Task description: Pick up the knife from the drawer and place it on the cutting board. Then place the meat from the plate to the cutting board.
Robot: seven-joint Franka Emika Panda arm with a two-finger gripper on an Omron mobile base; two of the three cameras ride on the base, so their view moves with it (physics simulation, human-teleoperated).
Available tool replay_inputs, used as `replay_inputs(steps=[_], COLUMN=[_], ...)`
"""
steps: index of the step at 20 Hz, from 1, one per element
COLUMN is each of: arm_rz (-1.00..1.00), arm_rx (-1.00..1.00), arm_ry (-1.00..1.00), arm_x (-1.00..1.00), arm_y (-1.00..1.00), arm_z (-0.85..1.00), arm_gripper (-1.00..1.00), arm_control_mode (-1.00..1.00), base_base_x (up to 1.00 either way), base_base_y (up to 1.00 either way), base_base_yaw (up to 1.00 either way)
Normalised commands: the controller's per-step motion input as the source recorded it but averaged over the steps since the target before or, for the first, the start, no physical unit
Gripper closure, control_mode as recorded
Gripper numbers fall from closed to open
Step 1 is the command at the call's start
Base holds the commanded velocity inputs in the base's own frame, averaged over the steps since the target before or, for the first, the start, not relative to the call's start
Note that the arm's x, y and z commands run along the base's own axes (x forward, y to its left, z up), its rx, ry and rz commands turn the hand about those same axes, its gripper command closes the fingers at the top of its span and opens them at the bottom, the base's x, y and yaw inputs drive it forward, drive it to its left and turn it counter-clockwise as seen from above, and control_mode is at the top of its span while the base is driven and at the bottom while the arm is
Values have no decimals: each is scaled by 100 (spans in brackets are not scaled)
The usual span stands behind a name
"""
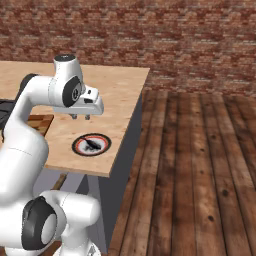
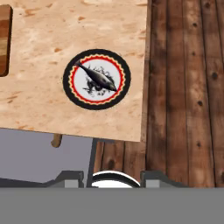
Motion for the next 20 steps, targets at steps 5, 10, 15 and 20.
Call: replay_inputs(steps=[5,10,15,20], arm_rz=[0,0,0,0], arm_rx=[0,-1,0,0], arm_ry=[-9,-9,-3,0], arm_x=[-22,-78,-52,-41], arm_y=[0,4,3,0], arm_z=[0,0,0,0], arm_gripper=[-100,-100,-100,-100], arm_control_mode=[-100,-100,-100,-100], base_base_x=[0,0,0,0], base_base_y=[0,0,0,0], base_base_yaw=[0,0,0,0])
